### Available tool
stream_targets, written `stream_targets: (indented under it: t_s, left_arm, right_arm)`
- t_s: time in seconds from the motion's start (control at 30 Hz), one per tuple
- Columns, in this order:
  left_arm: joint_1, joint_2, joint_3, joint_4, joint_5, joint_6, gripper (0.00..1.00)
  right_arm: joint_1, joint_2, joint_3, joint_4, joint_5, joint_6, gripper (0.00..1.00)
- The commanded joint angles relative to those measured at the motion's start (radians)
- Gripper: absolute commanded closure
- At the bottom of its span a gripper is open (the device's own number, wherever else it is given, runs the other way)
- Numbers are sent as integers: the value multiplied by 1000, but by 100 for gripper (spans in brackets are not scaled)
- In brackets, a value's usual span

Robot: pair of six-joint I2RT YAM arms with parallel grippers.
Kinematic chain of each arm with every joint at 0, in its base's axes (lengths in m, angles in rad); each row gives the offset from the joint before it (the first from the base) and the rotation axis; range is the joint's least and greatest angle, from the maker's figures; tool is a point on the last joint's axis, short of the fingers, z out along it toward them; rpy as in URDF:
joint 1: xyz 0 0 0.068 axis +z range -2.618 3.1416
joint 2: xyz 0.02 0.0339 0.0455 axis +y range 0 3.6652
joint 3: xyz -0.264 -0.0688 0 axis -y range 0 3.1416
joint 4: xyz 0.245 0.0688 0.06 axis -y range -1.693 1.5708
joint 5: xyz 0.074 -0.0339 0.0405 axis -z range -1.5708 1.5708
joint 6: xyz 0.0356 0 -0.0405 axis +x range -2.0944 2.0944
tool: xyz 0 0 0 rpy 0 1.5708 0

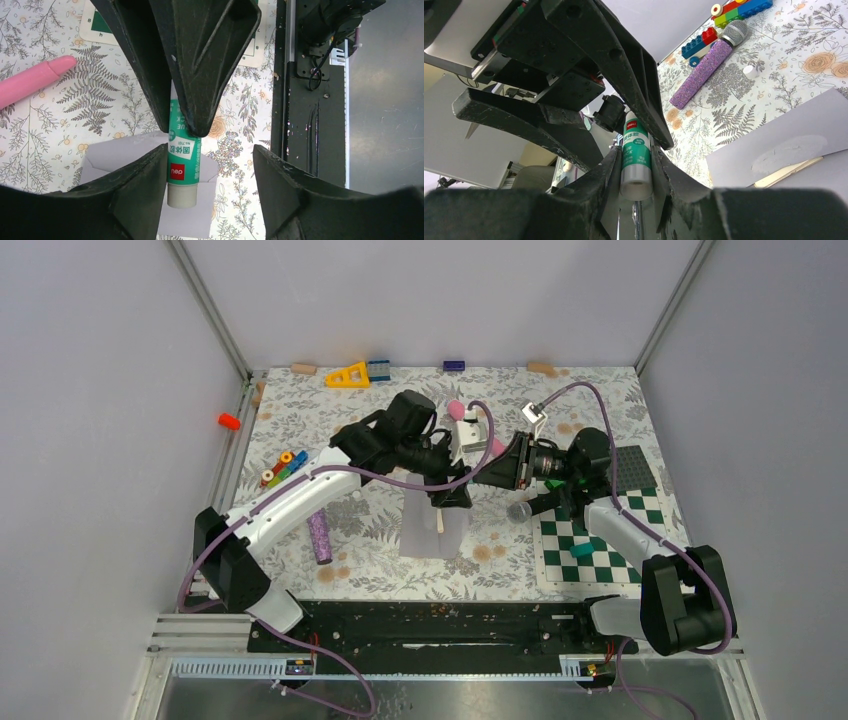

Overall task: Place the letter into the envelope and seal it
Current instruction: Adjust the solid glue.

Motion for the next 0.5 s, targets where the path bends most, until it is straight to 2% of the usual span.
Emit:
stream_targets:
  t_s: [0.0, 0.17, 0.33, 0.47]
  left_arm:
    - [11, -19, -2, 41, 0, 12, 38]
    - [41, -32, -6, 58, 44, -14, 54]
    - [78, -42, -19, 84, 121, -51, 55]
    - [86, -42, -23, 91, 147, -66, 60]
  right_arm:
    - [-2, 3, 8, 67, -30, 18, 95]
    - [-13, 4, 7, 77, -39, 27, 95]
    - [-23, 7, 3, 116, -46, 58, 95]
    - [-25, 11, 3, 117, -39, 61, 96]
